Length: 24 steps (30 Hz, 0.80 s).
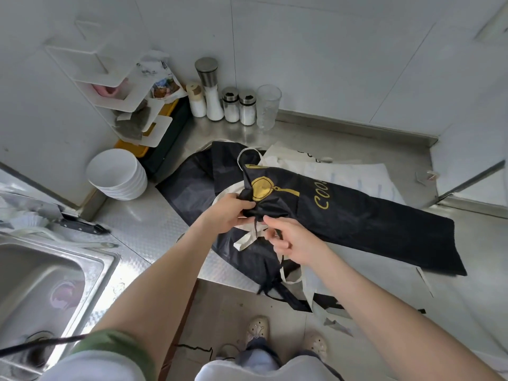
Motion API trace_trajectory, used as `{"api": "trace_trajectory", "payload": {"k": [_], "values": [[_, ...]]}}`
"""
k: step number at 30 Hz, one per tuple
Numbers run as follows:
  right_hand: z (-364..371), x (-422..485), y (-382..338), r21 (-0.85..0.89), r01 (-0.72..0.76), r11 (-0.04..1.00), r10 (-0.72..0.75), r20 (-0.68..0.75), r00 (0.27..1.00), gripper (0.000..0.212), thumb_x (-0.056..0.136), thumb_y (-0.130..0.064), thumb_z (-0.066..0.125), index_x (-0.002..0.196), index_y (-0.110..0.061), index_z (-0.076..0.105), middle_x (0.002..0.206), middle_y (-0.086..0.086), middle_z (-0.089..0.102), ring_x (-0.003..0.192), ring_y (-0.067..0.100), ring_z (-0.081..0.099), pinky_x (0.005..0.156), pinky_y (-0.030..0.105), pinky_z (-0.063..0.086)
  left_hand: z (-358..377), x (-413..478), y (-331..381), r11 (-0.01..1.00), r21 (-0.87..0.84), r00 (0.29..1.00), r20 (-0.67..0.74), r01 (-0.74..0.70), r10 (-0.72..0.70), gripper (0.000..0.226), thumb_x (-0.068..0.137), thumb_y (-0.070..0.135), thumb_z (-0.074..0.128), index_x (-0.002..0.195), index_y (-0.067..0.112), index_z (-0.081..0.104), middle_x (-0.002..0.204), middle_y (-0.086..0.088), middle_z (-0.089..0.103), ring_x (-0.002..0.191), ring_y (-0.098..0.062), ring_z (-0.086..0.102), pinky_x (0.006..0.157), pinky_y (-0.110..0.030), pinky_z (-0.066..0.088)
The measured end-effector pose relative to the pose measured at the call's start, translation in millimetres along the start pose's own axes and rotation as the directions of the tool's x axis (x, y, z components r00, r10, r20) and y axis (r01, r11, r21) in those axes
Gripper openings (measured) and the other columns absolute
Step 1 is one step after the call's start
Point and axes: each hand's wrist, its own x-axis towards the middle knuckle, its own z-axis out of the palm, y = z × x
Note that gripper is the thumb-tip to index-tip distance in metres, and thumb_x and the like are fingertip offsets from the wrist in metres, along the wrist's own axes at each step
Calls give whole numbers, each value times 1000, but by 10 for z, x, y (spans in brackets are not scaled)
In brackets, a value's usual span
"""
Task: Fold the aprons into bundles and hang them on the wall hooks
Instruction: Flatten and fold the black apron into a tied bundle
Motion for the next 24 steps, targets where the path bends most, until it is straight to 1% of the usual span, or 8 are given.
{"api": "trace_trajectory", "payload": {"k": [4,7,9,13,16,18,20,24], "values": [[-97,-78,-45,-217,-3,976,1,-6,1000,31,95,-29,57,106,0,59,100,9,72,37,5,32,36,19,18,56,-71,44,1000,9,1000,25,-19,18,42,86,-10,60,126,2,53,119,-13,62,100,-22,62,67,-25,53],[-44,-52,-14,-235,42,971,-45,-10,999,20,94,-27,60,96,-8,63,85,1,61,60,7,45,55,21,35,80,-134,53,998,57,1000,9,-14,14,43,81,-12,64,119,7,56,119,-10,63,108,-24,61,72,-28,53],[-10,-31,12,-219,53,974,-56,-9,998,16,93,-27,61,85,-13,63,77,-2,57,71,9,51,70,23,37,84,-194,63,994,110,1000,14,0,-1,38,80,-8,69,112,9,60,114,-7,66,103,-21,62,79,-31,54],[14,-27,45,-102,84,991,-77,64,995,16,94,-20,59,91,-5,65,81,5,68,84,19,65,79,24,49,98,-261,90,995,65,996,41,75,-77,31,85,27,73,111,16,62,113,-6,66,105,-20,62,87,-34,53],[38,-84,47,-13,89,996,-87,90,992,21,90,-17,63,75,-5,56,59,5,52,55,17,51,65,30,52,99,-237,101,993,-7,992,51,118,-117,38,91,37,64,121,15,57,118,-9,63,104,-24,62,83,-35,55],[10,-111,42,-110,63,992,-60,32,998,24,94,-20,59,74,-9,51,56,1,40,43,11,32,44,24,32,99,-191,85,997,9,997,17,79,-79,33,94,25,62,122,8,56,112,-9,64,90,-20,62,67,-28,54],[-59,-119,41,-245,62,968,-65,-7,998,22,99,-24,51,86,-7,56,55,-1,36,41,9,22,41,25,15,97,-144,76,999,35,998,-49,32,-30,26,92,15,64,115,7,57,104,-10,62,77,-16,58,53,-22,47],[-247,-193,10,-429,75,900,-98,-32,995,32,102,-32,43,96,-8,64,51,-3,33,41,9,18,38,23,13,75,-73,86,997,80,989,-147,-7,19,29,88,9,68,114,5,55,105,-11,57,78,-16,51,54,-21,42]]}}
